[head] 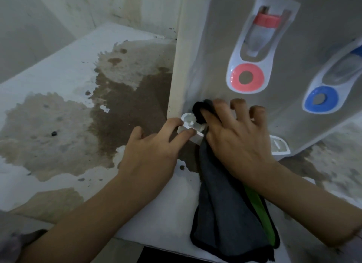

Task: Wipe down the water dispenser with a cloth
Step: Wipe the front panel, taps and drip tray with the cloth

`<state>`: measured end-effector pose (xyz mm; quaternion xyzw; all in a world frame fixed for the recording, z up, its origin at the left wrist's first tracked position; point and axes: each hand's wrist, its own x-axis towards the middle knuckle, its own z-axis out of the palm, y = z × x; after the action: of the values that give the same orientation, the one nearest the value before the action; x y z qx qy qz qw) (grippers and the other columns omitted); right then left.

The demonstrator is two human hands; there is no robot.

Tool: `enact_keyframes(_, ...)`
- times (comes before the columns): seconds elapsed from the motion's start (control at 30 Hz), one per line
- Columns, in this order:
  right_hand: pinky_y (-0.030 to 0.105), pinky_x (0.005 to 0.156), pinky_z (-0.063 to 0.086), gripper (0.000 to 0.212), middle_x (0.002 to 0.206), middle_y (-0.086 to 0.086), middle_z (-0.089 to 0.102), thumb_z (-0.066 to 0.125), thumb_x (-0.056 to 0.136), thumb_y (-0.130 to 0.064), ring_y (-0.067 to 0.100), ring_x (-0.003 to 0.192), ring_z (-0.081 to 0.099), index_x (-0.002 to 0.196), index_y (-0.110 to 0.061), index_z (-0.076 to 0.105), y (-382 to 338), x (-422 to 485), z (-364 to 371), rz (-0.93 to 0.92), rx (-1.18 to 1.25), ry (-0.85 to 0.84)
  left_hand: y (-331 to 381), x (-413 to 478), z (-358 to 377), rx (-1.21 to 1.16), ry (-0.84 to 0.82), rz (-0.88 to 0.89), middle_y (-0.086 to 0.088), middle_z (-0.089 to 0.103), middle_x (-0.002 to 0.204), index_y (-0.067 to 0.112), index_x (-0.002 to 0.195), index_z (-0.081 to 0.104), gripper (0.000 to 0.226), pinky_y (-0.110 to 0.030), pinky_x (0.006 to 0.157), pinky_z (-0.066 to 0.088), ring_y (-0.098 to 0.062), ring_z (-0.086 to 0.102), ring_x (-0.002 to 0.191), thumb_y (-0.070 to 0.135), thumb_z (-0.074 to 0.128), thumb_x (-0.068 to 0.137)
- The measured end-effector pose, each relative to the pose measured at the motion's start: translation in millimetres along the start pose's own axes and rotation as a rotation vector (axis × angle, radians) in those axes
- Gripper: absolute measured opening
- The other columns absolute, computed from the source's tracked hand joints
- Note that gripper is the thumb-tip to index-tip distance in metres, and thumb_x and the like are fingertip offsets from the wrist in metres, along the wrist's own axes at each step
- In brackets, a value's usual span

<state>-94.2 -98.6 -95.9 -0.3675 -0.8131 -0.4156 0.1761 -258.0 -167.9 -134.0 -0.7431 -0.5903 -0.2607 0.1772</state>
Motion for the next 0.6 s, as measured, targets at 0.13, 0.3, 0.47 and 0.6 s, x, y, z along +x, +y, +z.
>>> enact_keyframes(0.13, 0.037, 0.066, 0.024, 0.038, 0.100, 0.009, 0.061, 0.050, 0.080, -0.015, 0.028, 0.081, 0.042, 0.116, -0.014, 0.063, 12.2, -8.6, 0.9, 0.101, 0.113, 0.006, 0.6, -0.4, -0.2, -0.021, 0.002, 0.000, -0.002, 0.062, 0.117, 0.022, 0.113, 0.063, 0.044, -0.032, 0.060, 0.036, -0.018, 0.050, 0.042, 0.005, 0.065, 0.072)
enact_keyframes(0.3, 0.038, 0.067, 0.023, 0.038, 0.096, 0.016, 0.059, 0.052, 0.075, -0.009, 0.030, 0.083, 0.037, 0.112, -0.010, 0.064, 19.3, -8.2, 2.3, 0.102, 0.225, -0.005, 0.7, 0.0, 0.2, -0.035, 0.012, -0.007, -0.001, 0.062, 0.117, 0.023, 0.113, 0.063, 0.041, -0.031, 0.061, 0.034, -0.018, 0.051, 0.043, 0.007, 0.061, 0.076)
enact_keyframes(0.47, 0.037, 0.070, 0.024, 0.037, 0.103, 0.015, 0.057, 0.057, 0.072, -0.007, 0.031, 0.088, 0.040, 0.103, -0.025, 0.068, 15.8, 10.7, 8.0, -0.109, 0.427, -0.084, 1.4, 0.2, -0.2, -0.018, 0.000, -0.024, -0.001, 0.062, 0.117, 0.023, 0.114, 0.063, 0.048, -0.031, 0.062, 0.028, -0.019, 0.049, 0.043, 0.006, 0.071, 0.070)
enact_keyframes(0.6, 0.038, 0.075, 0.025, 0.033, 0.105, 0.013, 0.056, 0.058, 0.074, -0.010, 0.030, 0.094, 0.035, 0.100, -0.026, 0.070, 15.1, 25.4, 10.9, -0.191, 0.412, -0.110, 2.4, 0.2, 1.7, -0.004, -0.015, -0.020, 0.000, 0.061, 0.119, 0.024, 0.116, 0.063, 0.049, -0.031, 0.061, 0.031, -0.019, 0.050, 0.044, 0.007, 0.071, 0.070)
